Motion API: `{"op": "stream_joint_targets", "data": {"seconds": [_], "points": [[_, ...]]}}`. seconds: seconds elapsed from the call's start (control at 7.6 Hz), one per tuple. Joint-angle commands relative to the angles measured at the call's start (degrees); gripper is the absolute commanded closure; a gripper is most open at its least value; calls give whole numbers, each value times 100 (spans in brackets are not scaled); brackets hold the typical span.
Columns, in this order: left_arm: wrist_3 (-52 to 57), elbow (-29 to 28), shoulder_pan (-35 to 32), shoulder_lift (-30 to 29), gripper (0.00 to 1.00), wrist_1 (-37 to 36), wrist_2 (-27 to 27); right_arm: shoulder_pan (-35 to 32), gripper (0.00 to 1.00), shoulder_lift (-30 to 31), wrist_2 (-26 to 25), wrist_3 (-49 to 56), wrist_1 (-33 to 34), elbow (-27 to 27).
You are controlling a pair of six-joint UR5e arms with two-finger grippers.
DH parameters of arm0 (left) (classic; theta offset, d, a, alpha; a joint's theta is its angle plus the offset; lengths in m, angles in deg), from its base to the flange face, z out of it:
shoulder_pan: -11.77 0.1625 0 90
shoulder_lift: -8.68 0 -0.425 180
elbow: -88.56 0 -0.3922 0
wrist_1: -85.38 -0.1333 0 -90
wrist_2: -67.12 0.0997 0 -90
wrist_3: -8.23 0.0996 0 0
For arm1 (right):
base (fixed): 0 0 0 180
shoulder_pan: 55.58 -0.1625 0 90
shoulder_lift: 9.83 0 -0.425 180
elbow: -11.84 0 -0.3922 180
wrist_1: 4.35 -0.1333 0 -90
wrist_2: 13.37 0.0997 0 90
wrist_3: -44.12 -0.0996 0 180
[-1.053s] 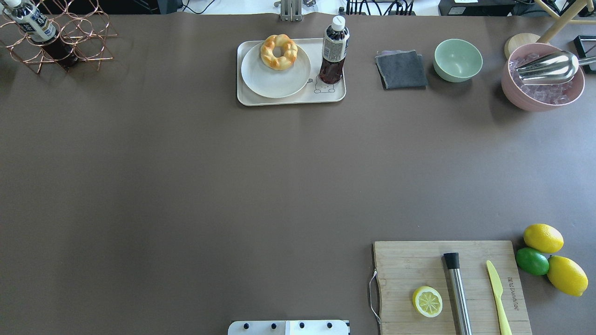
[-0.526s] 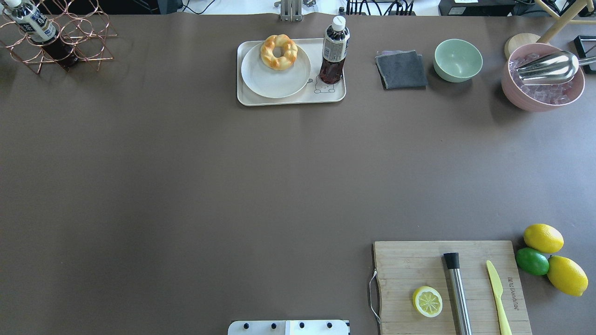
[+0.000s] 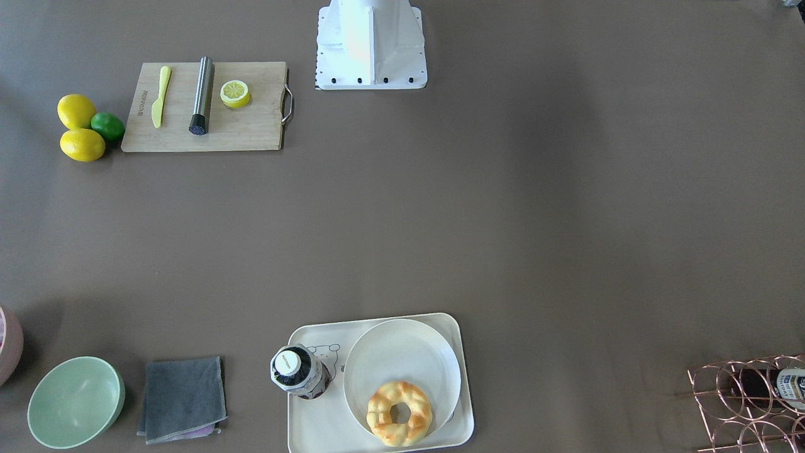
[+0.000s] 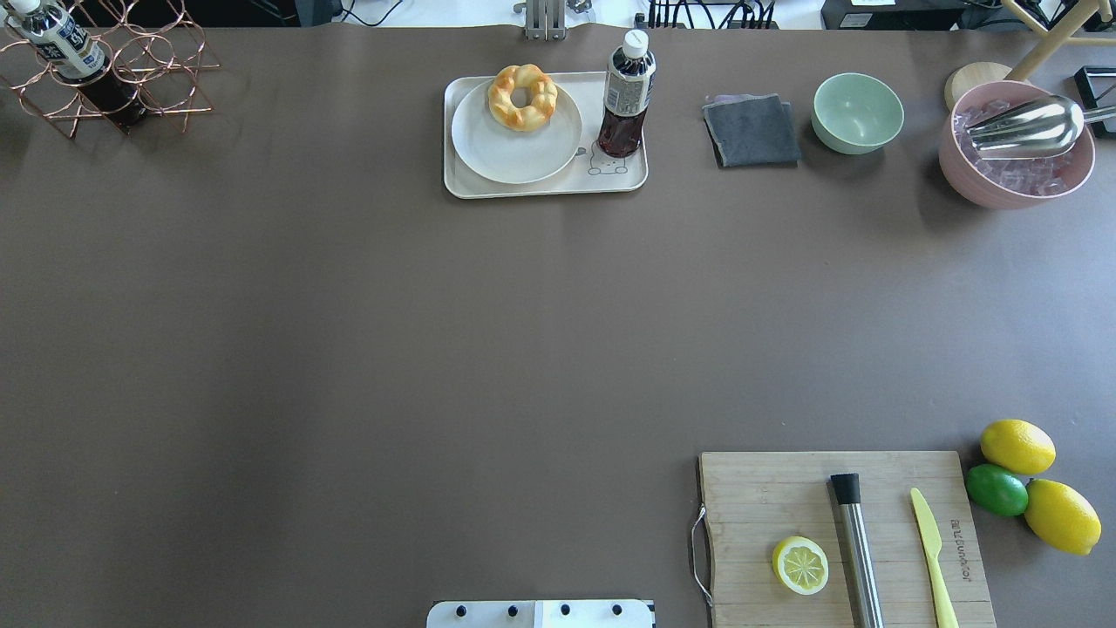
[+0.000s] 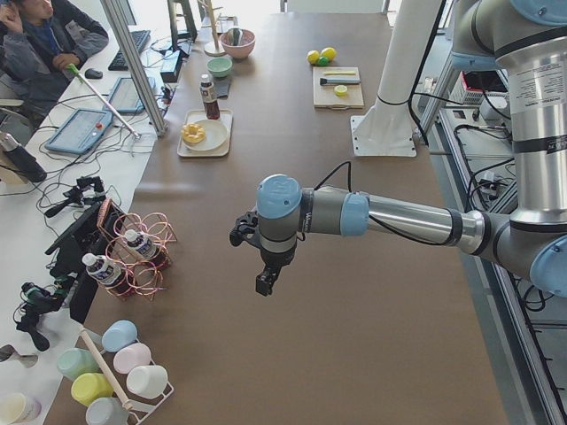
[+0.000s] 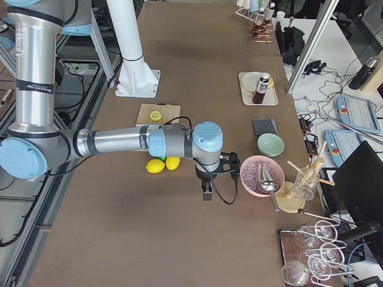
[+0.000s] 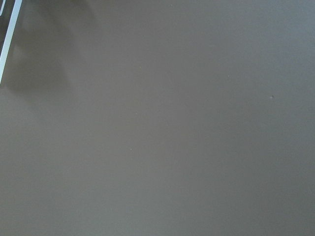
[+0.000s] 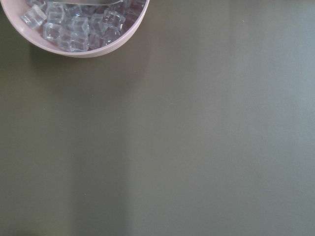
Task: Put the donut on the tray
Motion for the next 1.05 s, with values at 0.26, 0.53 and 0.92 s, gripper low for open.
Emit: {"op": "stream_joint_targets", "data": {"seconds": [0.26, 0.53, 0.92], "points": [[-7, -65, -187, 108, 2, 18, -8, -2, 0, -6, -24, 8, 61, 91], [20, -126, -222, 117, 2, 210, -8, -2, 0, -6, -24, 0, 61, 91], [20, -170, -328, 117, 2, 220, -8, -2, 0, -6, -33, 0, 61, 91]]}}
